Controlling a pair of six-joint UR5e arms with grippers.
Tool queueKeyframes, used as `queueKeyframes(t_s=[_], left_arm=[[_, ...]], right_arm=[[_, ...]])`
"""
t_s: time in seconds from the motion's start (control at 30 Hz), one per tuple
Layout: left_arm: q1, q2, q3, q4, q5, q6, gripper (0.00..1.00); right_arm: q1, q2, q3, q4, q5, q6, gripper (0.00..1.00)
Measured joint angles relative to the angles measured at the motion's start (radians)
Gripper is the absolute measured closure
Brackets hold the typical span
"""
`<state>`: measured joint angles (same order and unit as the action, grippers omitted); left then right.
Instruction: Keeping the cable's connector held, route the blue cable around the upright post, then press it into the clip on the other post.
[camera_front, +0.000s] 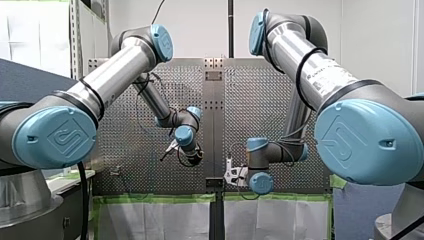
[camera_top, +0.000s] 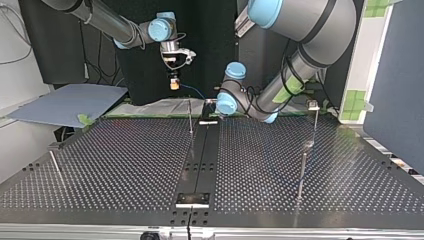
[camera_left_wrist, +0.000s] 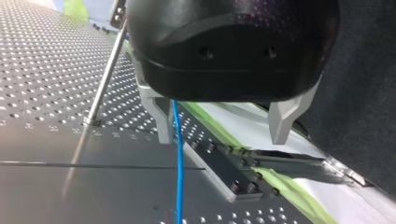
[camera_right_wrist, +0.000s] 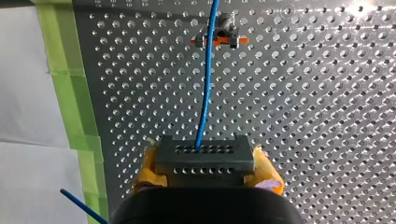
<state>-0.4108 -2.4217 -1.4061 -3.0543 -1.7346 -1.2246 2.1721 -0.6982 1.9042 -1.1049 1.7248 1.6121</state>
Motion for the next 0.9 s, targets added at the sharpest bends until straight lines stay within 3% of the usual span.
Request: queueKeyframes(t_s=[0.37,0.7,0.9], left_arm=[[0.003,0.001,0.000,0.003,0.018,-0.072,0.01],[0.008,0.001,0.000,0.021,0.113,-0.114,0.01],[0.005,0.001,0.000,0.035,0.146,-0.120,0.01]], right_arm=[[0.000,0.000,0.000,0.000,0.001,-0.003,1.00],[0.000,0.000,-0.001,-0.001,0.000,-0.005,1.00],[0.001,0.000,0.000,-0.006,-0.007,-0.004,1.00]])
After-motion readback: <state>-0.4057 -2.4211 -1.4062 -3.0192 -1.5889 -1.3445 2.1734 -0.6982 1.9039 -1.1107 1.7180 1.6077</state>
